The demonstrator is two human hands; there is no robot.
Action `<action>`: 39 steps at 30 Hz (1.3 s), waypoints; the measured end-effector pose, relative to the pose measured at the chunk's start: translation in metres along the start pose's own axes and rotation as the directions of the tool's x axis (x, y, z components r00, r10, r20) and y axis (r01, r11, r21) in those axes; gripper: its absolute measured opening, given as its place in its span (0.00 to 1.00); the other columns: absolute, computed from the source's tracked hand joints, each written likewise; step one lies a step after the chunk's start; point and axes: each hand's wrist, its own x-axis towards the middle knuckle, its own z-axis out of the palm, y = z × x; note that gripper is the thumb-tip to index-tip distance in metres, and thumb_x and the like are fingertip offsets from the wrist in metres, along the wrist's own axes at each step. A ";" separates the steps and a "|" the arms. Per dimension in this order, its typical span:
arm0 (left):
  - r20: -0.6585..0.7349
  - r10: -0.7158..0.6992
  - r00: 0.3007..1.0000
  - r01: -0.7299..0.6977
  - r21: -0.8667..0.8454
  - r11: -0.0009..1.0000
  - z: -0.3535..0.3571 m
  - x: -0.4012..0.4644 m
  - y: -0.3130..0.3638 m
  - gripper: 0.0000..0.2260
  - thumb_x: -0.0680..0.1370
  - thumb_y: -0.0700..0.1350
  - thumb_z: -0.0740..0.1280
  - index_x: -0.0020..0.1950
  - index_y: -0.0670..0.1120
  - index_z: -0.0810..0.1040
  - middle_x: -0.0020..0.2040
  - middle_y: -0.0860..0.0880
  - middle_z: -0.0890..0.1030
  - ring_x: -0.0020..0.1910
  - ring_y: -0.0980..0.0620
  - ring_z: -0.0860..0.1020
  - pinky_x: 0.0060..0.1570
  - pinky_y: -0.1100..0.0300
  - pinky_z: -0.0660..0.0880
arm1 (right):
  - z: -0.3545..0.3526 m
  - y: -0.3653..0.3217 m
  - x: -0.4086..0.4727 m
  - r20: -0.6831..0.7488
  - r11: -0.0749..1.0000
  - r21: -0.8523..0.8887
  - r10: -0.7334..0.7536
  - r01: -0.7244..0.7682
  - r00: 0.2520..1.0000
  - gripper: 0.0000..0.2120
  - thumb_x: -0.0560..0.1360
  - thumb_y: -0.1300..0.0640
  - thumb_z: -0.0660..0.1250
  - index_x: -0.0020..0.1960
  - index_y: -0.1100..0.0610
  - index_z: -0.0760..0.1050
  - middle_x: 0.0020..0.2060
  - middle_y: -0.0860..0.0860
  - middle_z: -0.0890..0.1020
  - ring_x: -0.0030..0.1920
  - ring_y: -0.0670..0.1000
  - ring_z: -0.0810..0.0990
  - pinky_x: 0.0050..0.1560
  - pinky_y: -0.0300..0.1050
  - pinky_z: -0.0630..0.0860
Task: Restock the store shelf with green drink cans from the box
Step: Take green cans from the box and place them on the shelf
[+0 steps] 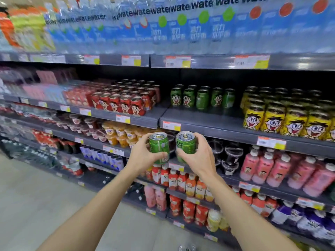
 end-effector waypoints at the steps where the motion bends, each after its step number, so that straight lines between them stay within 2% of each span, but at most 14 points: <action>1: 0.011 0.023 1.000 -0.023 -0.005 1.000 -0.002 0.014 -0.001 0.31 0.66 0.47 0.80 0.65 0.53 0.70 0.52 0.62 0.75 0.49 0.67 0.73 0.42 0.79 0.66 | 0.003 -0.001 0.009 -0.014 1.000 -0.004 0.011 -0.011 1.000 0.32 0.68 0.43 0.74 0.69 0.48 0.67 0.62 0.44 0.75 0.61 0.47 0.74 0.60 0.49 0.73; 3: 0.047 0.060 0.997 -0.059 -0.017 0.998 -0.005 0.040 -0.002 0.30 0.66 0.47 0.80 0.63 0.55 0.69 0.50 0.65 0.74 0.47 0.71 0.73 0.39 0.80 0.66 | 0.010 -0.006 0.024 -0.045 0.999 -0.007 0.038 -0.038 0.998 0.33 0.69 0.43 0.74 0.70 0.49 0.67 0.61 0.43 0.75 0.62 0.46 0.73 0.60 0.45 0.72; 5: 0.064 0.105 0.992 -0.105 -0.015 0.994 -0.008 0.067 -0.003 0.31 0.66 0.49 0.80 0.64 0.55 0.69 0.52 0.63 0.74 0.49 0.67 0.74 0.43 0.76 0.66 | 0.018 -0.009 0.037 -0.082 0.999 -0.010 0.048 -0.049 0.995 0.33 0.69 0.43 0.74 0.69 0.48 0.67 0.59 0.42 0.75 0.61 0.45 0.74 0.59 0.43 0.72; 7: 0.089 0.139 0.986 -0.137 -0.024 0.990 -0.011 0.092 -0.006 0.33 0.66 0.50 0.80 0.67 0.54 0.70 0.52 0.63 0.74 0.48 0.65 0.72 0.43 0.74 0.65 | 0.027 -0.014 0.050 -0.128 0.997 -0.013 0.068 -0.070 0.989 0.33 0.68 0.42 0.74 0.69 0.47 0.67 0.59 0.41 0.75 0.60 0.45 0.74 0.60 0.46 0.73; 9: 0.137 0.189 0.972 -0.184 -0.052 0.982 -0.014 0.117 -0.011 0.32 0.65 0.50 0.80 0.65 0.56 0.70 0.49 0.67 0.74 0.45 0.71 0.73 0.44 0.76 0.67 | 0.036 -0.020 0.063 -0.188 0.995 -0.015 0.092 -0.097 0.978 0.31 0.68 0.42 0.74 0.68 0.45 0.67 0.58 0.41 0.76 0.59 0.44 0.74 0.60 0.48 0.74; 11: 0.190 0.238 0.953 -0.227 -0.075 0.971 -0.017 0.139 -0.016 0.32 0.64 0.51 0.81 0.63 0.57 0.70 0.50 0.68 0.76 0.47 0.75 0.73 0.46 0.76 0.69 | 0.044 -0.027 0.074 -0.242 0.993 -0.023 0.109 -0.118 0.964 0.30 0.68 0.42 0.75 0.66 0.44 0.68 0.57 0.40 0.76 0.57 0.43 0.74 0.58 0.47 0.74; 15: 0.260 0.304 0.916 -0.273 -0.149 0.950 -0.014 0.176 -0.020 0.33 0.62 0.51 0.81 0.64 0.57 0.72 0.53 0.63 0.79 0.51 0.68 0.77 0.53 0.64 0.75 | 0.054 -0.035 0.089 -0.321 0.984 -0.069 0.134 -0.165 0.938 0.29 0.67 0.42 0.76 0.64 0.42 0.68 0.56 0.39 0.77 0.56 0.42 0.76 0.56 0.44 0.75; 18: 0.300 0.333 0.894 -0.291 -0.177 0.940 -0.003 0.195 -0.019 0.35 0.59 0.55 0.80 0.64 0.57 0.72 0.54 0.61 0.80 0.54 0.62 0.78 0.56 0.57 0.77 | 0.058 -0.039 0.099 -0.384 0.970 -0.093 0.173 -0.225 0.907 0.28 0.67 0.43 0.76 0.63 0.42 0.69 0.54 0.38 0.77 0.56 0.43 0.76 0.56 0.44 0.75; 21: 0.335 0.358 0.872 -0.311 -0.186 0.932 0.012 0.211 -0.012 0.35 0.60 0.54 0.80 0.65 0.55 0.72 0.54 0.59 0.80 0.53 0.59 0.78 0.54 0.59 0.77 | 0.058 -0.040 0.107 -0.432 0.953 -0.129 0.193 -0.273 0.881 0.26 0.67 0.42 0.75 0.60 0.41 0.68 0.53 0.39 0.77 0.57 0.45 0.77 0.56 0.46 0.75; 25: 0.389 0.379 0.840 -0.328 -0.194 0.925 0.027 0.224 0.003 0.36 0.62 0.49 0.80 0.68 0.52 0.70 0.52 0.58 0.76 0.51 0.58 0.75 0.50 0.63 0.72 | 0.044 -0.035 0.117 -0.479 0.920 -0.179 0.228 -0.349 0.848 0.33 0.67 0.41 0.74 0.68 0.48 0.67 0.60 0.45 0.78 0.61 0.48 0.76 0.60 0.50 0.75; 27: 0.411 0.379 0.829 -0.318 -0.210 0.925 0.035 0.230 0.008 0.36 0.63 0.48 0.80 0.68 0.52 0.70 0.53 0.57 0.76 0.50 0.57 0.76 0.49 0.61 0.74 | 0.034 -0.032 0.122 -0.495 0.910 -0.180 0.245 -0.374 0.834 0.35 0.67 0.40 0.74 0.69 0.49 0.66 0.61 0.46 0.78 0.62 0.50 0.76 0.60 0.52 0.75; 29: 0.419 0.369 0.830 -0.294 -0.234 0.927 0.042 0.234 0.012 0.37 0.61 0.47 0.81 0.67 0.53 0.70 0.53 0.56 0.78 0.49 0.56 0.78 0.50 0.56 0.79 | 0.025 -0.029 0.127 -0.512 0.908 -0.175 0.247 -0.381 0.823 0.34 0.67 0.42 0.75 0.68 0.50 0.67 0.59 0.47 0.78 0.60 0.51 0.77 0.59 0.52 0.75; 33: 0.429 0.352 0.832 -0.266 -0.248 0.931 0.056 0.243 0.024 0.32 0.61 0.46 0.81 0.60 0.56 0.71 0.50 0.57 0.80 0.50 0.55 0.80 0.51 0.54 0.79 | 0.008 -0.025 0.142 -0.531 0.909 -0.167 0.244 -0.382 0.812 0.33 0.68 0.46 0.76 0.68 0.53 0.67 0.58 0.50 0.79 0.59 0.52 0.77 0.56 0.49 0.75; 39: 0.396 0.345 0.851 -0.282 -0.210 0.936 0.089 0.253 0.038 0.38 0.62 0.48 0.81 0.69 0.49 0.69 0.55 0.53 0.79 0.54 0.52 0.79 0.51 0.59 0.76 | -0.015 0.002 0.171 -0.494 0.918 -0.190 0.216 -0.347 0.842 0.34 0.68 0.47 0.76 0.69 0.53 0.67 0.59 0.50 0.79 0.60 0.52 0.77 0.55 0.45 0.73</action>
